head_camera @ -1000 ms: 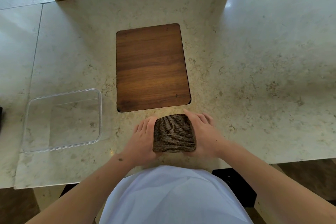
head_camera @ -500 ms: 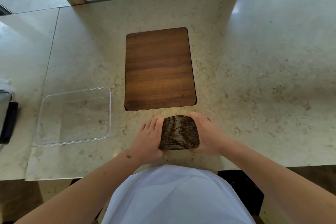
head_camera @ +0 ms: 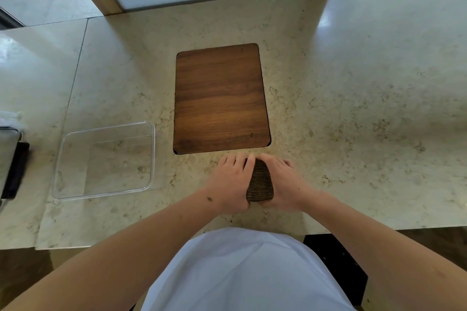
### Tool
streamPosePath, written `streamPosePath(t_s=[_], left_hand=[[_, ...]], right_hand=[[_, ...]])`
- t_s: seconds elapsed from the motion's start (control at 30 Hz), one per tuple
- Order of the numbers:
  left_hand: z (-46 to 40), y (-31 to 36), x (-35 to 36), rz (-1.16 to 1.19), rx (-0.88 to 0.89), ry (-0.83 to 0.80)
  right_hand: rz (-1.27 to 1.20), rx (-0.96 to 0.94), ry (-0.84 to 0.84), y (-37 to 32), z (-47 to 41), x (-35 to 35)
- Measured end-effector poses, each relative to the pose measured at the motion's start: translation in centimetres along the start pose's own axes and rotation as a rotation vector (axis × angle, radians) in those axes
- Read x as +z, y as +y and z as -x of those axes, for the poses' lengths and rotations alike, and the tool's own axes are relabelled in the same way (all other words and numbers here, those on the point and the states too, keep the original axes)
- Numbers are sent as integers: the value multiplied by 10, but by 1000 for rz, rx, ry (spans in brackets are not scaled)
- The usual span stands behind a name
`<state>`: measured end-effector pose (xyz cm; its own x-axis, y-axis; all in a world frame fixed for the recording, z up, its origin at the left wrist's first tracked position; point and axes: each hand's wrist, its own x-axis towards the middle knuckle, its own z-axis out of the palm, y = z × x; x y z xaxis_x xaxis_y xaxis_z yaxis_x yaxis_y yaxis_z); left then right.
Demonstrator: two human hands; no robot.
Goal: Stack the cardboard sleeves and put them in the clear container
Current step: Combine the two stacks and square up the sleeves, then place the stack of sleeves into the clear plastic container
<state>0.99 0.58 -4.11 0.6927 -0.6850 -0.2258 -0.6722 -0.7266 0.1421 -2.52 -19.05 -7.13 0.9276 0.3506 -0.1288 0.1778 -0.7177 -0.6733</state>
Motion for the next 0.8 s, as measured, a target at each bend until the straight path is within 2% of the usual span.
streamPosePath(t_s=[0.23, 0.33, 0.43, 0.6, 0.7, 0.8], left_hand=[[-9, -6, -16, 63, -33, -105], [-1, -9, -36, 247, -81, -96], [16, -15, -68, 584, -181, -40], [54, -11, -115, 1522, -413, 59], [73, 4, -121, 1861, -531, 194], [93, 6, -116, 2059, -662, 398]], right_hand=[[-42, 73, -49, -12, -1, -8], [-91, 58, -68, -31, -6, -31], [-308, 7, -104, -51, -16, -66], [-751, 123, -197, -102, -38, -106], [-803, 253, -229, -132, -53, -100], [-813, 370, -294, -161, -63, -86]])
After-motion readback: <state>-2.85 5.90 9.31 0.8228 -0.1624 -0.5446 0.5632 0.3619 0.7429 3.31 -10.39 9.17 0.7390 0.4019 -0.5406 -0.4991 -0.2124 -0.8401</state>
